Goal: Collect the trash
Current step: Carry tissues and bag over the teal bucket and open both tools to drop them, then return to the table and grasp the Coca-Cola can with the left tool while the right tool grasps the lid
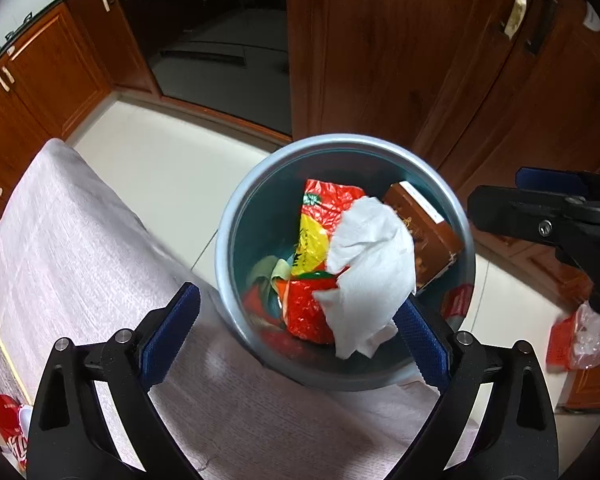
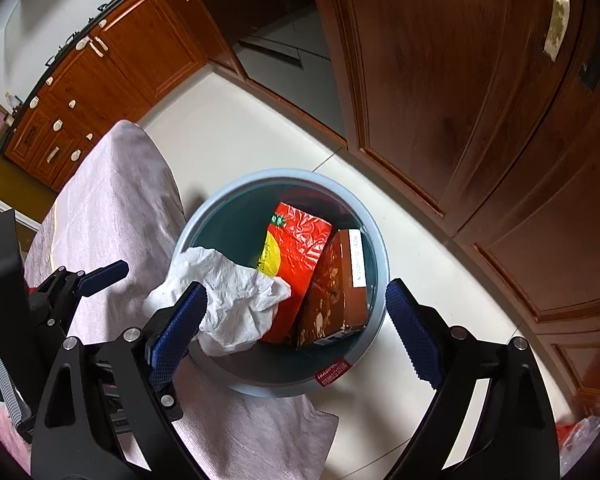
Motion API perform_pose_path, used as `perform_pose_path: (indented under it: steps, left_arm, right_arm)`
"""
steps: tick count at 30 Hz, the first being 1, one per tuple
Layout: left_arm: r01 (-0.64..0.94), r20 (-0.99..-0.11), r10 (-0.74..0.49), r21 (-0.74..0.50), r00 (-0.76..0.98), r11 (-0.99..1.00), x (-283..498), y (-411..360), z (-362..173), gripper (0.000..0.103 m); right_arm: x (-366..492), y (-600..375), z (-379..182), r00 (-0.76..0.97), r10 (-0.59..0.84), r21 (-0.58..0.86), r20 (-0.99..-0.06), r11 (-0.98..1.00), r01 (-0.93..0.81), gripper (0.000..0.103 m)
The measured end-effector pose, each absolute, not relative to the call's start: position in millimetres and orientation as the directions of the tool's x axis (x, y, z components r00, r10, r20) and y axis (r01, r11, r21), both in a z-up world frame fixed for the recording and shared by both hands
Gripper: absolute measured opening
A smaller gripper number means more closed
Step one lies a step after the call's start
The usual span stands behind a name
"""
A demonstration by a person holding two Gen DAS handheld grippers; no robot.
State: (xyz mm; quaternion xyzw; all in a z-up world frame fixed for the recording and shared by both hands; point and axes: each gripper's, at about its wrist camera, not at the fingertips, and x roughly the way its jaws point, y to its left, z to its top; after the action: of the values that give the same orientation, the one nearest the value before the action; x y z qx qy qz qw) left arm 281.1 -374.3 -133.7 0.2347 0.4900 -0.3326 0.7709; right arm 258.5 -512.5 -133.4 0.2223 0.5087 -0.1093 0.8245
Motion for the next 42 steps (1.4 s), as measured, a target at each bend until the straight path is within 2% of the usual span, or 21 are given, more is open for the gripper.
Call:
perform_pose_path:
  steps: [9,16,23,32,42]
  left_arm:
    - [0.754,-0.917,-0.294,0.012,0.271,0.657,275,-367,-129,0.096]
    - [0.752,-0.92,-0.286,0.015,0.269,0.659,277,-364,-130,0.096]
    - [0.72,-0.904,-0.338,-0.05,0.261,0.692,283,-345,-121,0.096]
    - [0.633,-0.868,-0.377,-0.098,0.323,0.768,281,-271,-82,0.096]
    - [0.481,-0.852,-0.31,-0.08,0.421,0.873,283,-153,-55,0.096]
  right_arm:
    - [263,-504,-151,0.419,0.119,0.297,-0.9,0.872,0.39,0.087]
    - [268,-502,-157,0.409,0.11,0.285,-0.906,0.873,0.396,0.087]
    - [270,-499,-150,0.411,0.102,0.277,-0.906,0.877,0.393,0.087]
    - [280,-451,-122,0.447,0.132,0.289,-0.885,0.908,0.304,0.087]
    - [297,-349,-101,0.46,0.204,0.303,-0.864,0.941,0.151,0.087]
